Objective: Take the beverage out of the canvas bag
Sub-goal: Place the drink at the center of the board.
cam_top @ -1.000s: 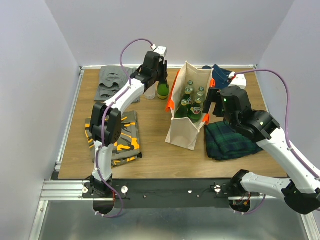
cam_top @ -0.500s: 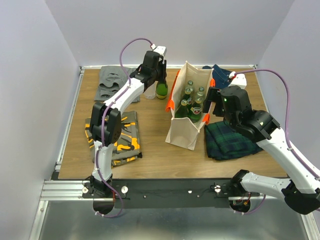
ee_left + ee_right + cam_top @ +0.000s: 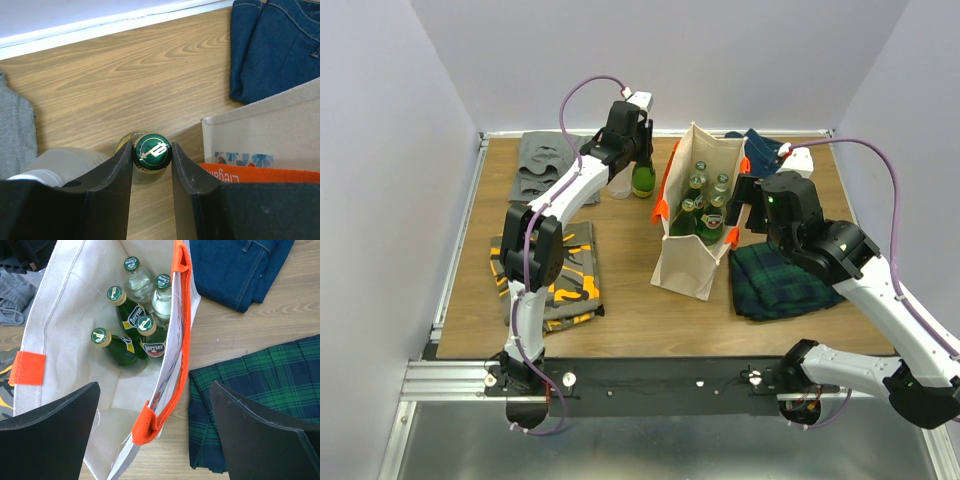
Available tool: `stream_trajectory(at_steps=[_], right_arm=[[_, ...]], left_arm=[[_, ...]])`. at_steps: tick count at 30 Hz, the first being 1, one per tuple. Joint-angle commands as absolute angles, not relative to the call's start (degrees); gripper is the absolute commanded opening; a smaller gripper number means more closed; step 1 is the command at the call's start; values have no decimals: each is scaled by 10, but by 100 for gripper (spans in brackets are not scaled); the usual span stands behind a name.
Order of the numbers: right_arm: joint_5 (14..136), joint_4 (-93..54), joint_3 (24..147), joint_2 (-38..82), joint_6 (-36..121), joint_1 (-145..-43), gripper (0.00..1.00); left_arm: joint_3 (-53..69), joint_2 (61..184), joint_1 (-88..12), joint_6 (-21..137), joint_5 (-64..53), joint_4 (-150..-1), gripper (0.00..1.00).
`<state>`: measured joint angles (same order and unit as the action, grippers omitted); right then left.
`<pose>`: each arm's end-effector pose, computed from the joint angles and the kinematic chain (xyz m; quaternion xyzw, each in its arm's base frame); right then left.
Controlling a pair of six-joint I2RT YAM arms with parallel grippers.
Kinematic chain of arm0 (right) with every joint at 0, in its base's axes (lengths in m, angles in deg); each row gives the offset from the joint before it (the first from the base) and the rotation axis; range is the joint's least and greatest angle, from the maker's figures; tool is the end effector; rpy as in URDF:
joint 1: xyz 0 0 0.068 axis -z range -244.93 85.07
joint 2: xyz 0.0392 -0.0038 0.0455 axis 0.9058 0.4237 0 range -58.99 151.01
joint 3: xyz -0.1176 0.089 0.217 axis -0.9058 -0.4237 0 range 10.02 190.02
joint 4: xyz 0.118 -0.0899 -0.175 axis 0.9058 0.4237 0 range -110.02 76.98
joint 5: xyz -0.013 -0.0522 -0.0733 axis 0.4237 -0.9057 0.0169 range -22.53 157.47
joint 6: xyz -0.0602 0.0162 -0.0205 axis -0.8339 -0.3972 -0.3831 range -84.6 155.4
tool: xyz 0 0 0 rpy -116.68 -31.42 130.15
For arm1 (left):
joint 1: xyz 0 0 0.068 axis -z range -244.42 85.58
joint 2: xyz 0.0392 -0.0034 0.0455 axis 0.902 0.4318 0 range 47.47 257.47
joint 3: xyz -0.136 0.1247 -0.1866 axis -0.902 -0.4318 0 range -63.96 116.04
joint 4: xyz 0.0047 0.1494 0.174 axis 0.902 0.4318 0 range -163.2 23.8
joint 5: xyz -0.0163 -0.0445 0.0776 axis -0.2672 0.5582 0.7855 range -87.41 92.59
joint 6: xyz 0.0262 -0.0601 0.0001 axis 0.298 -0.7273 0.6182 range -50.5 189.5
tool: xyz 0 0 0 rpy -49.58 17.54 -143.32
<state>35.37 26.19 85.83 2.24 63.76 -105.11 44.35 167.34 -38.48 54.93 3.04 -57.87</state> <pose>0.1606 0.0997 0.3848 0.0476 0.8484 0.0644 0.5232 0.4285 -0.2081 0.2929 0.0824 0.8481 -0.1780 0.4922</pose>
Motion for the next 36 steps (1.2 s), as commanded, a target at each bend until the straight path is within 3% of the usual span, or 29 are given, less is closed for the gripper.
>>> stream_trajectory(at_steps=[1, 12, 15, 29, 35, 36], right_arm=[[341, 249, 865, 20, 631, -1054, 100], [337, 247, 862, 16, 630, -1054, 100], [336, 245, 861, 15, 629, -1054, 100], [330, 237, 863, 16, 623, -1054, 100], [329, 237, 867, 19, 619, -1054, 100], [329, 237, 867, 19, 619, -1054, 100]], left_arm=[[472, 1657, -388, 550, 41, -634, 18], [477, 1655, -388, 556, 45, -633, 44], [475, 1655, -388, 557, 46, -633, 59], [489, 1651, -388, 557, 46, -613, 61], [496, 1622, -388, 557, -4, -587, 76], [499, 1615, -388, 554, -11, -574, 84]])
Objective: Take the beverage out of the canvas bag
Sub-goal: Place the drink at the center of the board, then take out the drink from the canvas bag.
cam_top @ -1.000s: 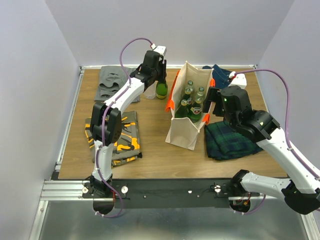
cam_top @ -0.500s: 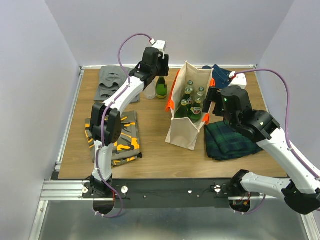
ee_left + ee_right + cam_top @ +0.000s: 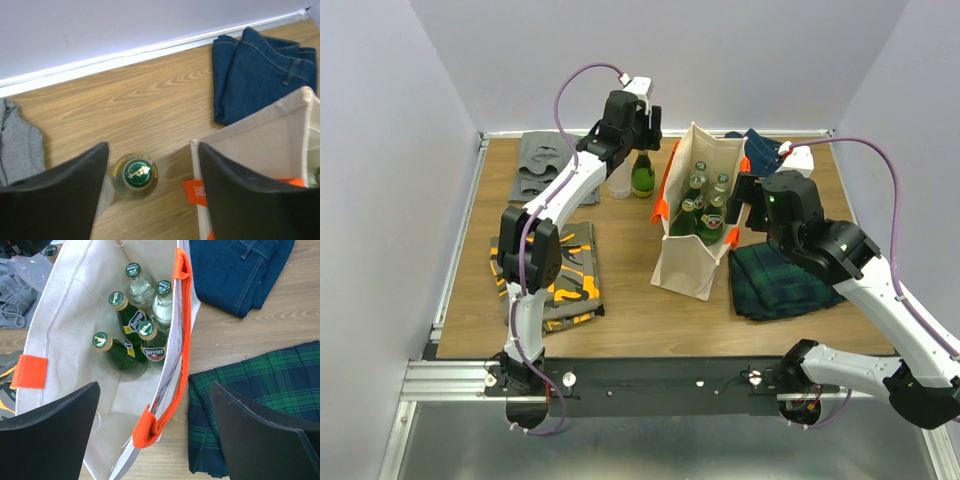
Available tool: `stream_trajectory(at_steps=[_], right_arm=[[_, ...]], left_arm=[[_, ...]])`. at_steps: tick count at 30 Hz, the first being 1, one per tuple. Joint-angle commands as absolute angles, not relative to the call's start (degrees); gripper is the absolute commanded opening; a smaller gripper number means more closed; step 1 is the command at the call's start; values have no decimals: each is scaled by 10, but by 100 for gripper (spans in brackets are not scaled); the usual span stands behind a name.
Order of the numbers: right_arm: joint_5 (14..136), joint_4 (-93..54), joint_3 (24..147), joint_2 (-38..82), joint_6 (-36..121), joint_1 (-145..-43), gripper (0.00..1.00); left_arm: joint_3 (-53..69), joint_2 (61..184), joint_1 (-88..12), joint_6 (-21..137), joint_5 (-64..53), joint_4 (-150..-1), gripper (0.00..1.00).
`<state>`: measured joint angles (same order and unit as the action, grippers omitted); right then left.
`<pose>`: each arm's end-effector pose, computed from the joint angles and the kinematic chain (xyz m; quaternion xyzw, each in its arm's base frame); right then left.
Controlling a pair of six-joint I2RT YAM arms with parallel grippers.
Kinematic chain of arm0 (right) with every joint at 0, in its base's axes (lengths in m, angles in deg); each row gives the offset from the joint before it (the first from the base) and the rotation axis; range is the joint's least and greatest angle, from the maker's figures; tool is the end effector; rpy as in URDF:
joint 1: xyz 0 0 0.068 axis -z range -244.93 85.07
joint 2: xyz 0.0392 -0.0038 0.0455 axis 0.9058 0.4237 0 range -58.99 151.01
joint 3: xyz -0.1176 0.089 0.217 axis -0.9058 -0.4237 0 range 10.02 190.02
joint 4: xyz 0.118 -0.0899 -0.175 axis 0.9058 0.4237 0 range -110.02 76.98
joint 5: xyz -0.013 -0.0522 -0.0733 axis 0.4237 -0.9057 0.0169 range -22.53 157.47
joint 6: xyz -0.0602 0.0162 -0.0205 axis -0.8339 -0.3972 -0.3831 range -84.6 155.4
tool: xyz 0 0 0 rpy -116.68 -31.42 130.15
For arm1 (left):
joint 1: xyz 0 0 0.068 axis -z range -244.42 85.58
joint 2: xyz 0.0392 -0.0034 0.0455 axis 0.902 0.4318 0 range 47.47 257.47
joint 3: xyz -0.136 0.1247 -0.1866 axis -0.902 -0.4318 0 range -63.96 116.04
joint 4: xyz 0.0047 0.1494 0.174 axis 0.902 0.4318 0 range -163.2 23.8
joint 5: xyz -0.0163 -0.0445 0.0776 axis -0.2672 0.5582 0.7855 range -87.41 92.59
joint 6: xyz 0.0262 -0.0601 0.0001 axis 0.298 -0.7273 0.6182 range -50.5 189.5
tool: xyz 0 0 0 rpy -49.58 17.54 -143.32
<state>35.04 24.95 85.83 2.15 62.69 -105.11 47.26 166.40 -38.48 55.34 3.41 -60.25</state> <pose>0.1613 0.1000 0.3873 0.0446 0.8432 0.0640 0.5320 0.4289 -0.2079 0.3220 0.0804 0.8185 -0.1895 0.5364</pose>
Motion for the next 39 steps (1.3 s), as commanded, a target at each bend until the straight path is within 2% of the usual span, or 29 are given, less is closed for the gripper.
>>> stream_trajectory(at_steps=[1, 2, 3, 17, 26, 33, 39], right_arm=[[329, 237, 866, 20, 618, -1054, 100], [330, 237, 867, 21, 616, -1054, 100], [333, 240, 866, 24, 615, -1054, 100], [393, 266, 860, 74, 551, -1054, 100], [393, 278, 860, 86, 542, -1054, 100], [293, 284, 859, 50, 584, -1054, 100], [253, 282, 855, 20, 606, -1054, 100]], left_arm=[[505, 1611, -388, 554, -18, -565, 88], [506, 1607, -388, 553, -26, -559, 91], [505, 1596, -388, 551, -41, -548, 99], [497, 1497, -366, 560, -187, -438, 99], [535, 1487, -279, 615, -122, -322, 99], [532, 1485, -250, 623, -82, -290, 99], [516, 1484, -238, 612, -80, -289, 99]])
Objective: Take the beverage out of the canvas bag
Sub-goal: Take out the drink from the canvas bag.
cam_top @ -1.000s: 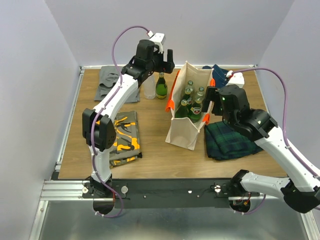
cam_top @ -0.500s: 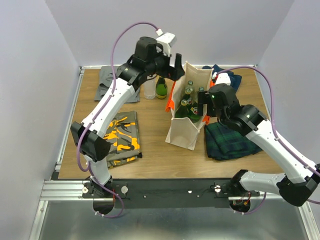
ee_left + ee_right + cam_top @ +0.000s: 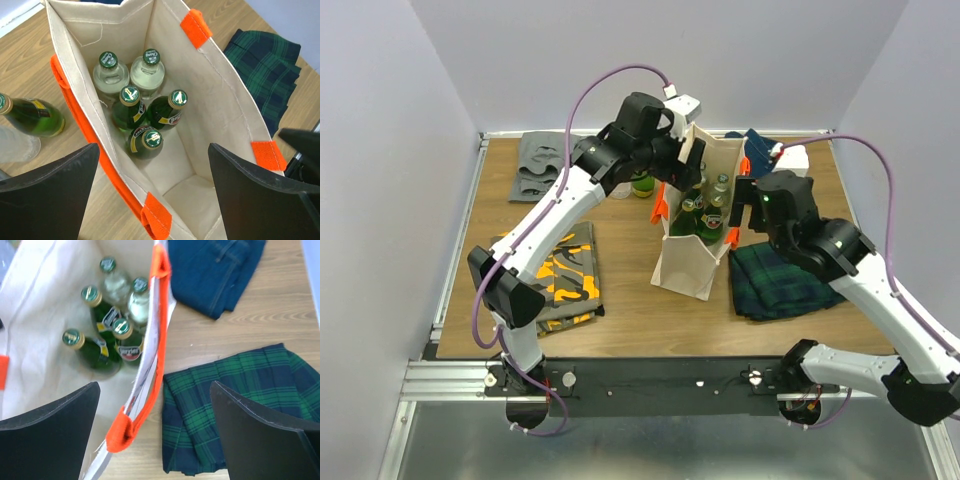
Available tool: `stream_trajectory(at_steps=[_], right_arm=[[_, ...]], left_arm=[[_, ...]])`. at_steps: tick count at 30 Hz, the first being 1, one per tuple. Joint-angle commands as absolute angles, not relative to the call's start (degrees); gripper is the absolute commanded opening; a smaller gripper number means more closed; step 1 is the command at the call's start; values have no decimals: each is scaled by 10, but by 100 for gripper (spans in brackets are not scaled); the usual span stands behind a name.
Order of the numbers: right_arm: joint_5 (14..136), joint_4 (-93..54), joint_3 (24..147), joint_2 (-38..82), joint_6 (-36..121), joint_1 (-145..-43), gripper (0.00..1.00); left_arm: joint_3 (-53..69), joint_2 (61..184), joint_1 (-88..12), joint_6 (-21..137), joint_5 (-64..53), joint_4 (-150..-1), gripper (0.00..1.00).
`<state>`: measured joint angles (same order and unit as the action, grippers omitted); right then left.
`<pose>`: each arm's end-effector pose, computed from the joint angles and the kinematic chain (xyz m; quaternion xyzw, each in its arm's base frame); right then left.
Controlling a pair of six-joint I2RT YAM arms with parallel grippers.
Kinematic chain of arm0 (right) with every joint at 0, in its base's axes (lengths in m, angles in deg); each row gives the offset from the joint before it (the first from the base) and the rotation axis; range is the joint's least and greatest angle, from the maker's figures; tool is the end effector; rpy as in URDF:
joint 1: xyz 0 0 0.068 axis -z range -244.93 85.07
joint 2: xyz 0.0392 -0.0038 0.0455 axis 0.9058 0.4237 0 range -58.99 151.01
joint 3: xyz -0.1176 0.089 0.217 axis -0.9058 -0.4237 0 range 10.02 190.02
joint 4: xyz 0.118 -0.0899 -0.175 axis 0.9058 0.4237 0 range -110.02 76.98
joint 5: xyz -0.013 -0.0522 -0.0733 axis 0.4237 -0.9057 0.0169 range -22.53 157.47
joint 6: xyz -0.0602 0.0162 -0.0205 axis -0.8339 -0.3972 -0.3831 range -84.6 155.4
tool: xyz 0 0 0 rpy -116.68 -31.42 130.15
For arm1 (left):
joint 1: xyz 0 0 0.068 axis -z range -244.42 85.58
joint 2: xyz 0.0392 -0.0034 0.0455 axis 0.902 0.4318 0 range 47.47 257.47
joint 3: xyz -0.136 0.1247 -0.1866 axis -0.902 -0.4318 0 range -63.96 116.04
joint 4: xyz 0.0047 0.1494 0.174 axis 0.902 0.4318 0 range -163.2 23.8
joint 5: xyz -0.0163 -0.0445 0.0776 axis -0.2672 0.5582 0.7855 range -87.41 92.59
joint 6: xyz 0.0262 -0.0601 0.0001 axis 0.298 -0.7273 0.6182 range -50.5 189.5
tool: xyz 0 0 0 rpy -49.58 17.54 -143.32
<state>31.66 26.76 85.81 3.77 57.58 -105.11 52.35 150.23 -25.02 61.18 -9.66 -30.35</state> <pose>0.1662 0.1008 0.3802 0.0118 0.8515 0.0002 0.5241 0.2828 -0.2466 0.4072 0.2819 0.8122 -0.2874 0.4223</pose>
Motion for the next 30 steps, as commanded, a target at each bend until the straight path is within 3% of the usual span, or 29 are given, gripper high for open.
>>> stream_trajectory(at_steps=[1, 22, 30], right_arm=[[246, 288, 855, 20, 611, -1054, 100], [158, 273, 881, 70, 632, -1046, 100], [295, 267, 890, 77, 639, -923, 100]], left_arm=[[519, 1486, -237, 611, -81, -287, 99], [531, 1561, -200, 626, -96, -261, 97], [507, 1566, -200, 616, -89, -279, 96]])
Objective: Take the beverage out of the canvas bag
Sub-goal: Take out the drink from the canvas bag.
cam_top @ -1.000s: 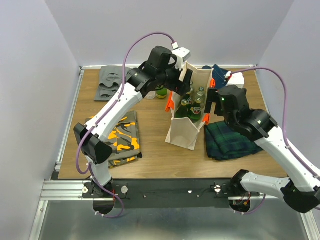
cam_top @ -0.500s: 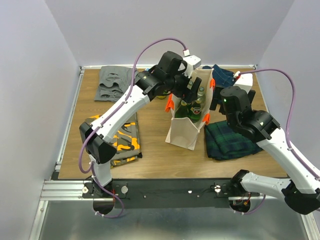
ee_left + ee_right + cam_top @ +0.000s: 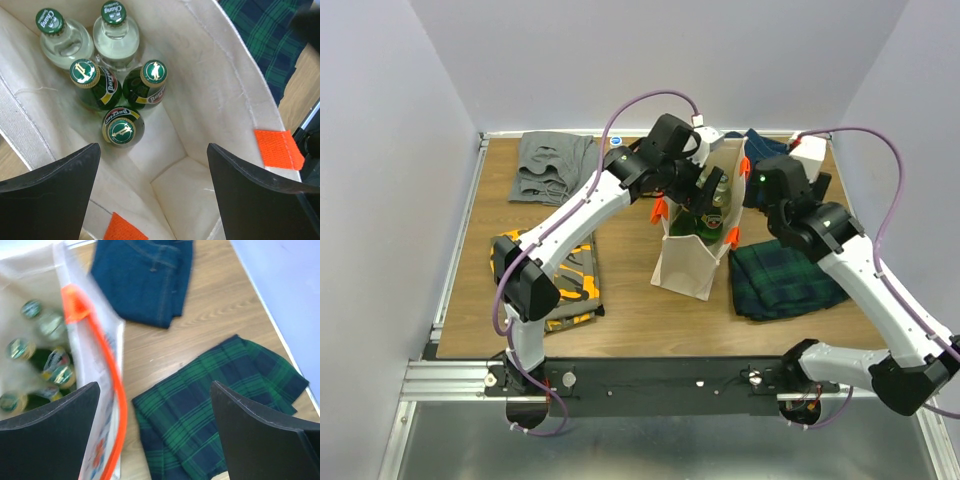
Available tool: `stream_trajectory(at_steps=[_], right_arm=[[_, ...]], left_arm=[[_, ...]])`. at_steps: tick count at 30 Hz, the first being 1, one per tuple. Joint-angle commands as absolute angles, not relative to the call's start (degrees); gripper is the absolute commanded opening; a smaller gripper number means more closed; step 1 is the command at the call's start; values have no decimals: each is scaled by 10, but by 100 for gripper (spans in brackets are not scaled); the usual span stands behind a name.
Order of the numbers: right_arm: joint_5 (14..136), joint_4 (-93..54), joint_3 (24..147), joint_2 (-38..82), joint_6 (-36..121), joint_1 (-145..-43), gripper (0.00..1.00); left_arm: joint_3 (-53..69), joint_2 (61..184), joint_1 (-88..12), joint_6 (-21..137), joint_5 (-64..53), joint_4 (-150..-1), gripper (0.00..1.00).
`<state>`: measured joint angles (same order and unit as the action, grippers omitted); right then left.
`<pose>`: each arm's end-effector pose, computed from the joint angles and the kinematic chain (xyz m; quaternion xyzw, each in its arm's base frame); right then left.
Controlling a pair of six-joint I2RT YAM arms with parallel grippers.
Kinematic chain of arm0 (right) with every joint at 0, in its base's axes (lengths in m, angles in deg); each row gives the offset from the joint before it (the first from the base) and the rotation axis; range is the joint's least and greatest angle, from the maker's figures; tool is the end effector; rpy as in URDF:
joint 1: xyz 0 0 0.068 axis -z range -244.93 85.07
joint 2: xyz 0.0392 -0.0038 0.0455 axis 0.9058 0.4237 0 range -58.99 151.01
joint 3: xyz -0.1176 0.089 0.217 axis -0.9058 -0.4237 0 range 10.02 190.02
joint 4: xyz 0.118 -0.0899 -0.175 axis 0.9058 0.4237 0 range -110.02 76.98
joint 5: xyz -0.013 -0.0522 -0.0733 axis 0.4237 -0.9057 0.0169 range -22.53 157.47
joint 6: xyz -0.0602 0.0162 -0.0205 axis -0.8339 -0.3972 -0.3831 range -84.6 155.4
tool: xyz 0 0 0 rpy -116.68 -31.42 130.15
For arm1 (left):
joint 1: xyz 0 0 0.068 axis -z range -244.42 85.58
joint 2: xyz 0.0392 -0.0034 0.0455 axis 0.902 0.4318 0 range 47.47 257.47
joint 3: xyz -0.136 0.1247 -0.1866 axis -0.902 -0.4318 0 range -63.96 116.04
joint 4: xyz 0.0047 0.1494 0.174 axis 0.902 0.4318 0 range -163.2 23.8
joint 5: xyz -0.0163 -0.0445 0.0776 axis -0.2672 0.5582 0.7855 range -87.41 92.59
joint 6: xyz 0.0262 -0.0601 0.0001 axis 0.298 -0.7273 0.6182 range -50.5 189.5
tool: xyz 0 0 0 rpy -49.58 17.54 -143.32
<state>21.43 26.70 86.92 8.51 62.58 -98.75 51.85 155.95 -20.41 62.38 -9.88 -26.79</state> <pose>0.1938 0.0851 0.3744 0.1254 0.8335 -0.0947 0.5297 0.2784 -0.2846 0.3616 0.3283 0.8366 -0.2729 0.3432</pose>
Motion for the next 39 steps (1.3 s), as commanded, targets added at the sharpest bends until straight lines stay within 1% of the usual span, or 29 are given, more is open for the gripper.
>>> stream_trajectory(at_steps=[1, 5, 6, 7, 12, 13, 17, 30, 35, 39], right_arm=[[316, 258, 889, 72, 634, -889, 100], [443, 240, 897, 82, 616, -808, 100], [498, 240, 906, 89, 610, -794, 100], [526, 247, 911, 99, 608, -768, 100], [593, 255, 927, 137, 604, -733, 100], [627, 252, 928, 140, 604, -712, 100], [696, 254, 936, 166, 604, -663, 100], [713, 235, 939, 168, 576, -652, 100], [705, 232, 933, 165, 571, -652, 100], [698, 233, 928, 163, 567, -652, 100]], left_arm=[[502, 1565, -200, 615, -90, -281, 96], [492, 1559, -200, 612, -93, -293, 96], [491, 1559, -200, 611, -92, -293, 96], [491, 1559, -200, 612, -92, -293, 96], [480, 1553, -200, 613, -88, -296, 96], [478, 1553, -200, 612, -87, -298, 96], [460, 1553, -200, 605, -73, -313, 96], [474, 1581, -200, 597, -37, -322, 96], [505, 1608, -201, 591, -12, -318, 93], [532, 1629, -201, 584, -7, -304, 88]])
